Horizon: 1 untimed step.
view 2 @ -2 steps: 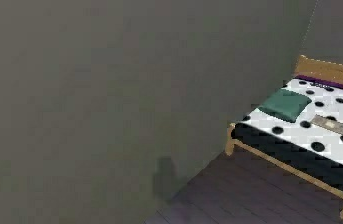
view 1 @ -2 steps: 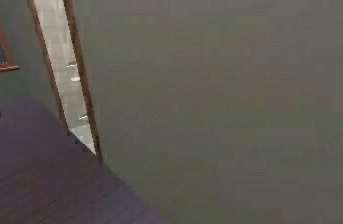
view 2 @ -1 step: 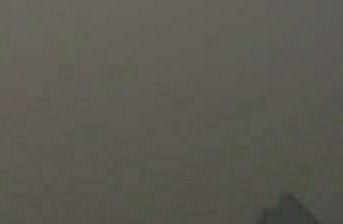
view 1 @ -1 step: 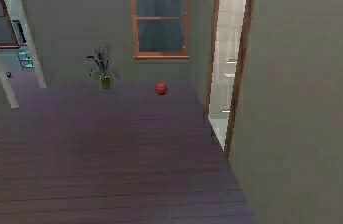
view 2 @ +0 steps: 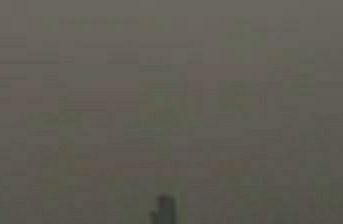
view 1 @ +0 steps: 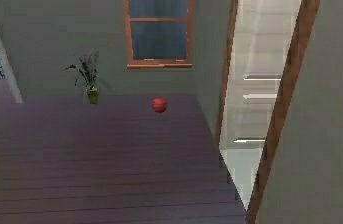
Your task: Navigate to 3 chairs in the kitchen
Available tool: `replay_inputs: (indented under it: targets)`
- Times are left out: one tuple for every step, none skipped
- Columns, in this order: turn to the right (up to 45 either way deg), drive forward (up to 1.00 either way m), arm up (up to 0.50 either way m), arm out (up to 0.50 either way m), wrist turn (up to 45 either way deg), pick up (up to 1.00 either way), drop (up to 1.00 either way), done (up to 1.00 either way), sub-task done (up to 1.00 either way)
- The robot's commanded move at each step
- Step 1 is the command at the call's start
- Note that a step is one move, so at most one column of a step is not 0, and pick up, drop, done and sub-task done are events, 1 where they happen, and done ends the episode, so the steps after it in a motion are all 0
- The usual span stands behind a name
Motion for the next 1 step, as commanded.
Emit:
replay_inputs:
  targets:
    - [-36.0,0.00,0.00,0.00,0.0,0.00,0.00,0.00,0.00]
